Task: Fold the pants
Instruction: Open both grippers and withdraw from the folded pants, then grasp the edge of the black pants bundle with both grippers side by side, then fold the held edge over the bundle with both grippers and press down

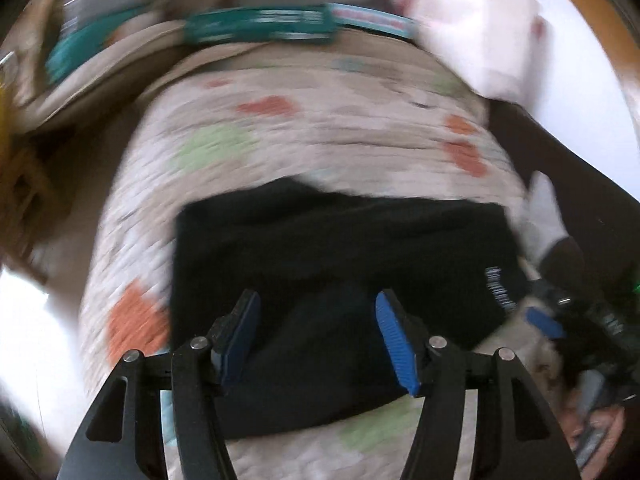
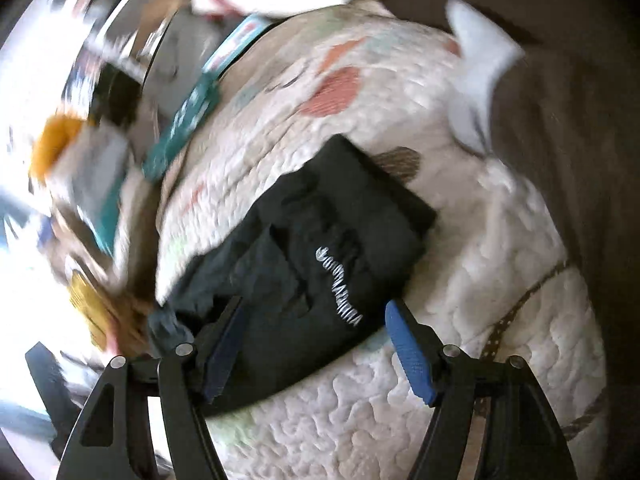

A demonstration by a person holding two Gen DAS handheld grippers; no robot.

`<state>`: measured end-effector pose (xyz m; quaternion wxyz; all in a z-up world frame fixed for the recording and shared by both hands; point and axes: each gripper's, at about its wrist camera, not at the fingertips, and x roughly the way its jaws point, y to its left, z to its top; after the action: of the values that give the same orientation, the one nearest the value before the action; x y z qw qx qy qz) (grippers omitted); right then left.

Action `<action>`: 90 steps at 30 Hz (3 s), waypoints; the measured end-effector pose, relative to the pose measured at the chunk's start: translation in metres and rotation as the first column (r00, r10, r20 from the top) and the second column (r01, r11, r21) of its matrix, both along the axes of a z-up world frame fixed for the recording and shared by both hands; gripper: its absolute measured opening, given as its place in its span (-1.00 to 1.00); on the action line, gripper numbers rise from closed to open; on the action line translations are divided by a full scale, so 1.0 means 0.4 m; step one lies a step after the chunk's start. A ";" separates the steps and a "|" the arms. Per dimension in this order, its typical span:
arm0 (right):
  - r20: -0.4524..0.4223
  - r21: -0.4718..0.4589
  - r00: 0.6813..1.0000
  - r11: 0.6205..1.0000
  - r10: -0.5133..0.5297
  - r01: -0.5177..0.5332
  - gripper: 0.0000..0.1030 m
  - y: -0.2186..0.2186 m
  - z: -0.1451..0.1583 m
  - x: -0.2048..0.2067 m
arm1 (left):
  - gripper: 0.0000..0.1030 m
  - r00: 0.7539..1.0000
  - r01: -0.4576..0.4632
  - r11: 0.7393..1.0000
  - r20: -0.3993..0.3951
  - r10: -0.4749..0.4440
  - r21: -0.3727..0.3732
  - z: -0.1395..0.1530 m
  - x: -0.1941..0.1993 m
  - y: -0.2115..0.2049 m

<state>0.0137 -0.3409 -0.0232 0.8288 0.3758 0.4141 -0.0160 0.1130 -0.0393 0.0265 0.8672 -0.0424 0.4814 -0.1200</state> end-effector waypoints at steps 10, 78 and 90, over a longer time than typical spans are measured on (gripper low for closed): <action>0.019 0.068 0.990 0.988 -0.137 0.136 0.50 -0.050 -0.076 0.001 | 0.16 0.974 0.209 0.977 -0.085 -0.212 -0.047 -0.021 0.192 -0.332; -0.039 -0.458 0.739 0.645 0.673 -0.612 -0.62 0.723 0.107 0.151 | -0.76 0.992 -0.121 0.922 -0.064 0.105 -0.369 -0.065 0.103 0.348; -0.081 -0.435 0.685 0.592 0.724 -0.678 0.33 0.761 0.089 0.116 | -0.46 0.924 -0.381 0.845 -0.159 0.347 -0.374 -0.080 0.061 0.503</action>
<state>0.0603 -0.0364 0.0122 0.8493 -0.0108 0.4700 0.2401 0.1373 0.1620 -0.0054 0.8257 -0.3137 0.4665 -0.0468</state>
